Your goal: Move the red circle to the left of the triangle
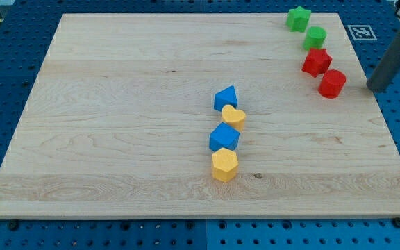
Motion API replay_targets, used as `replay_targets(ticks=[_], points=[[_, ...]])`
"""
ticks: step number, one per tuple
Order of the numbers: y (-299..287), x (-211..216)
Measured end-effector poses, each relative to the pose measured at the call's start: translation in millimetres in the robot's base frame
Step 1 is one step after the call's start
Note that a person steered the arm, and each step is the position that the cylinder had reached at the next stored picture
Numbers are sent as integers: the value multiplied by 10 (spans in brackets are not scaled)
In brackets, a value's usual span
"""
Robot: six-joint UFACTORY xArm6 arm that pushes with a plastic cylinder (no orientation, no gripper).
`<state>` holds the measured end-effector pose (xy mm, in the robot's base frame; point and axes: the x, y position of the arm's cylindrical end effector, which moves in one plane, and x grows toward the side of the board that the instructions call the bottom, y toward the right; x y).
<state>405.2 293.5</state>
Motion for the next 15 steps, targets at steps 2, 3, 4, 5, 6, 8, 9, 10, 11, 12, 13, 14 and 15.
replay_targets(ticks=[2, 3, 4, 5, 6, 8, 9, 10, 11, 12, 13, 14, 15], points=[[-368, -2], [-551, -14], [-753, -18], [-995, -18], [-1277, -24], [-1771, -105], [-2006, -105], [-2161, -106], [-2285, -106], [-2398, -106], [-2448, -106], [-2460, -106], [-2500, -106]])
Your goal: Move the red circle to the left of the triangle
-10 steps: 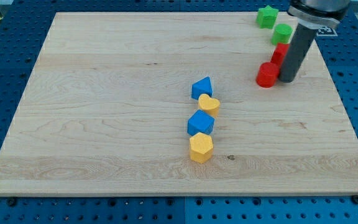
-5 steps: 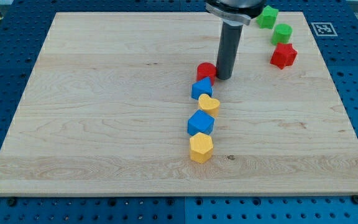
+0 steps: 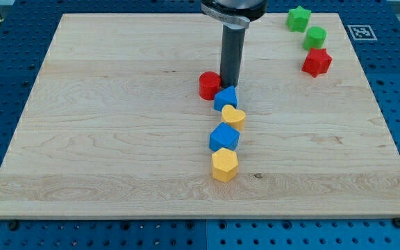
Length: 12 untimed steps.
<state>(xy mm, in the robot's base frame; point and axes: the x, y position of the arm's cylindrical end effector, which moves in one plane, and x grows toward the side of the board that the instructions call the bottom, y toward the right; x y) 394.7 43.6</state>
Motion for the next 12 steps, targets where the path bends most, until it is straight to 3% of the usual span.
replay_targets(ticks=[12], points=[[-750, 113]])
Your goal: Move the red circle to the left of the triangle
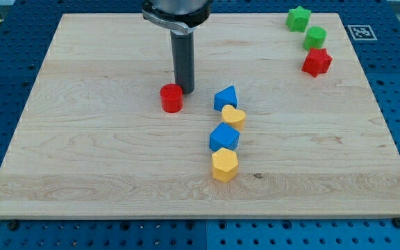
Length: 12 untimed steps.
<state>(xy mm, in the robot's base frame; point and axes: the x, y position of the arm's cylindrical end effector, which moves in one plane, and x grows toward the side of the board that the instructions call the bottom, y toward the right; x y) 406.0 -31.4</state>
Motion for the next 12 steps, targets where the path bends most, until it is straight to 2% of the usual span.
replay_targets(ticks=[3, 5, 8, 12], points=[[255, 188], [314, 466], [279, 478], [-160, 375]])
